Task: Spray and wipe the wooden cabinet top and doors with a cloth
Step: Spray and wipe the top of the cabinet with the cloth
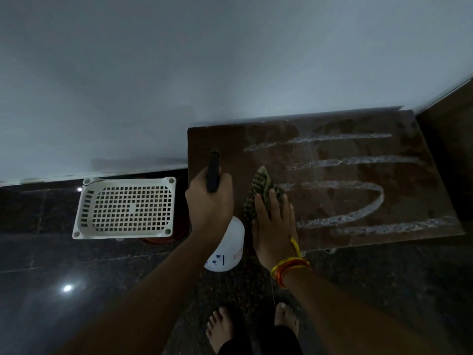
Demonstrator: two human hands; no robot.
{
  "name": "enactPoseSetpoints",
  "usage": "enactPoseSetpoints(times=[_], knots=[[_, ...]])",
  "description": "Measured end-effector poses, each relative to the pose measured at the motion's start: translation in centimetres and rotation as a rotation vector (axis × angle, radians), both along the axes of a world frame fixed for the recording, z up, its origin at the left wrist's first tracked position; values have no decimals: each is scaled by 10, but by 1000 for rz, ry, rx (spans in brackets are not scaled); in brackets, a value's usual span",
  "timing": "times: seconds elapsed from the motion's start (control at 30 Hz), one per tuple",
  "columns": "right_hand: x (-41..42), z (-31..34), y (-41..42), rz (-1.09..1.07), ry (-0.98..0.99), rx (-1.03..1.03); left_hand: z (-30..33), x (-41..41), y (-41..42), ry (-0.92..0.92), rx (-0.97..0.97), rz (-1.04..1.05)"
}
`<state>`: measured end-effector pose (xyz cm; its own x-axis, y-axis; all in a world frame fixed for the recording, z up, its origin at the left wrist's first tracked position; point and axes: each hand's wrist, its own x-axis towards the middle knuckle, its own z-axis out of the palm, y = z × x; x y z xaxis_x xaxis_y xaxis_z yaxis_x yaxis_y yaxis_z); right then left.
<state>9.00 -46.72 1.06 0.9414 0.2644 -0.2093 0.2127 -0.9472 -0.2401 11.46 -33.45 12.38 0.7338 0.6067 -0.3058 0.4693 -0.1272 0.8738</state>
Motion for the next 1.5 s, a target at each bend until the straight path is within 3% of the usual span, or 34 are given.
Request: enactPoseSetpoints(times=[0.37,1.07,1.33,1.5], knots=[[39,-5,6,37,-33,31,-9,-10,-1,-27,96,-24],[63,-6,14,29,-57,59,-7,27,0,111,55,-36],[110,-11,31,27,-120,72,-12,42,6,167,29,-28],[87,-8,26,0,-121,45,-9,50,9,175,33,-26]])
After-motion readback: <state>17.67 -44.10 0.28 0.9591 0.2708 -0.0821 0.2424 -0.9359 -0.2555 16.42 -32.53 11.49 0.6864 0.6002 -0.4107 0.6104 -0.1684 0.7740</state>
